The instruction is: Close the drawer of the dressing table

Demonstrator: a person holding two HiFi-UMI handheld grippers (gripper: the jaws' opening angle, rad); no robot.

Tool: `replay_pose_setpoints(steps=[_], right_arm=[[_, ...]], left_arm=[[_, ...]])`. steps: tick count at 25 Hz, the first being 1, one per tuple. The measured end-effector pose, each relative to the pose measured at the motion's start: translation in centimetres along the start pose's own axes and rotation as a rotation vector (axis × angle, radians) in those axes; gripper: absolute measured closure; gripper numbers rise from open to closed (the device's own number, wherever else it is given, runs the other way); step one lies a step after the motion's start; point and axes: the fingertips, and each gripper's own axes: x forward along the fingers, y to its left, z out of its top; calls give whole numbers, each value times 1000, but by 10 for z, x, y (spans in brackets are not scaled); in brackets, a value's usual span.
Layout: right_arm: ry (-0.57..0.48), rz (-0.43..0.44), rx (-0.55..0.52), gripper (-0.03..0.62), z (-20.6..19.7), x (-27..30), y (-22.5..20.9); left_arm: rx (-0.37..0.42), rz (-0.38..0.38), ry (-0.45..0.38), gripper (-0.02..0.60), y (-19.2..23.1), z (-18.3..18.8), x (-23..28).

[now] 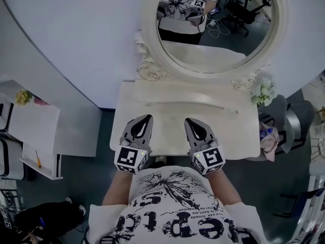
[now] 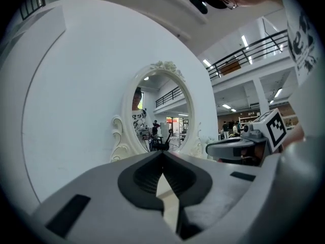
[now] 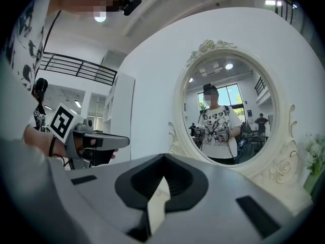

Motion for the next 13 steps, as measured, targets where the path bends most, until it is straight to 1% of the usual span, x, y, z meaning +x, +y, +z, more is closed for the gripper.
replay_pose_setpoints(steps=[3, 9, 13], right_arm=[[7, 10, 6, 577, -3, 0, 1], [12, 15, -5, 577, -4, 3, -1], [16, 15, -6, 577, -7, 7, -5]], left_arm=[[-40, -8, 9, 561, 2, -5, -1], [-58, -21, 11, 561, 6, -8, 1], [-57, -30, 15, 561, 7, -11, 6]])
